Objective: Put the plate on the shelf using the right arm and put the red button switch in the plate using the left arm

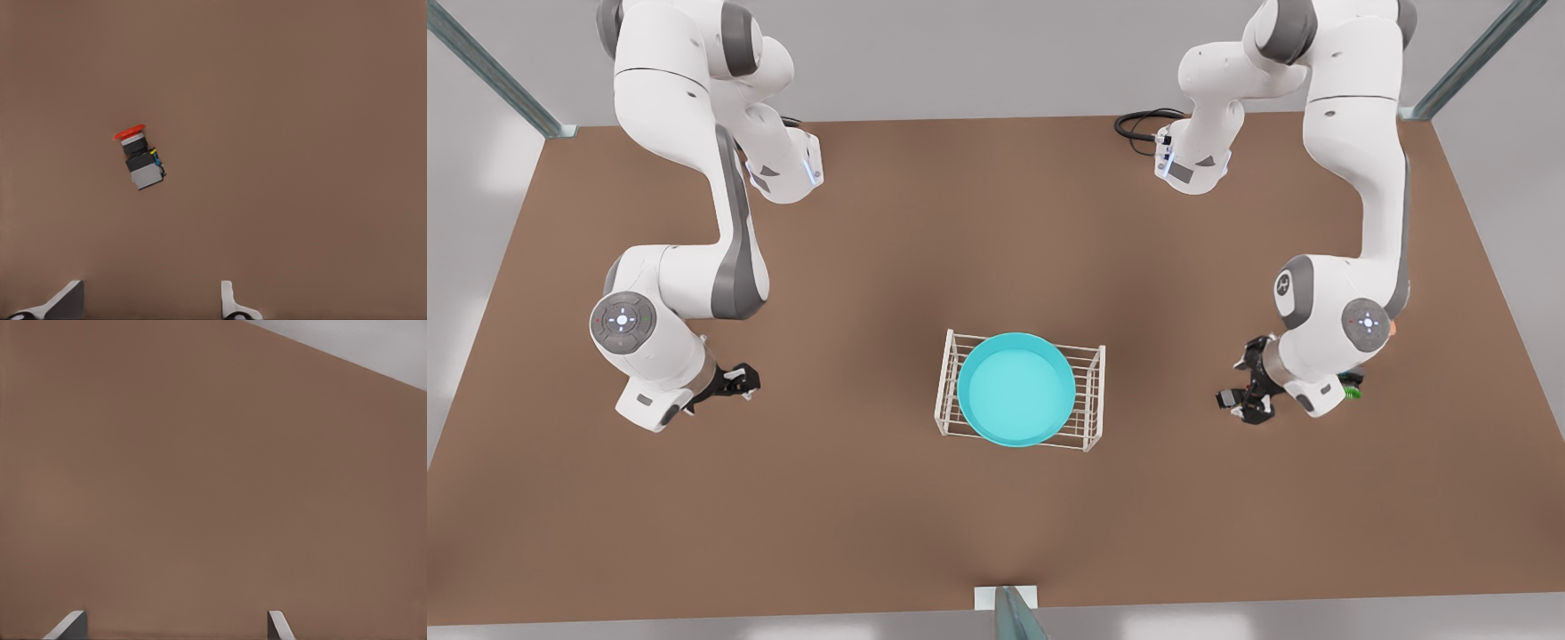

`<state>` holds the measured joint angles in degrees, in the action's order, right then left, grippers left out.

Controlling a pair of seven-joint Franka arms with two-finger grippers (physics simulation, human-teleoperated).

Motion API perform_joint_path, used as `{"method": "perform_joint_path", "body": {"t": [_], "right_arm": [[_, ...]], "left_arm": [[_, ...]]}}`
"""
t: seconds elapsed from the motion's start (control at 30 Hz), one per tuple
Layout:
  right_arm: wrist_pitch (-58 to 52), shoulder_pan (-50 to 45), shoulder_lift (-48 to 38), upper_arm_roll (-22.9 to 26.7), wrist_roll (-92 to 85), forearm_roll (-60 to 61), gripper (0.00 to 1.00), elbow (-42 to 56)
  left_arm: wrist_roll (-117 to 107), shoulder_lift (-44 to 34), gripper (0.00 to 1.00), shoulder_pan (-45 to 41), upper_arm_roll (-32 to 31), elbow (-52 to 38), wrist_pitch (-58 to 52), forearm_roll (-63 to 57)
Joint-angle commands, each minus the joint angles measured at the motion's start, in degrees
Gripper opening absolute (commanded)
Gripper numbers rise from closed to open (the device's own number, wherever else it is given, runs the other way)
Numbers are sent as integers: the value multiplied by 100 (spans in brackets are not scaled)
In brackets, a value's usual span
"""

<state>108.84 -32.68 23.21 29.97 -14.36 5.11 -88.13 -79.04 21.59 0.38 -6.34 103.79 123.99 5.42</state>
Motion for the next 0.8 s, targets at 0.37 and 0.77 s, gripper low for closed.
{"method": "perform_joint_path", "body": {"t": [0.37,0.77], "right_arm": [[-83,69,43,27,-893,61,100,33],[-83,69,43,27,-902,61,100,33]], "left_arm": [[-2669,1040,100,94,467,-26,1154,-208],[-2414,952,100,77,529,634,1461,-542]]}}
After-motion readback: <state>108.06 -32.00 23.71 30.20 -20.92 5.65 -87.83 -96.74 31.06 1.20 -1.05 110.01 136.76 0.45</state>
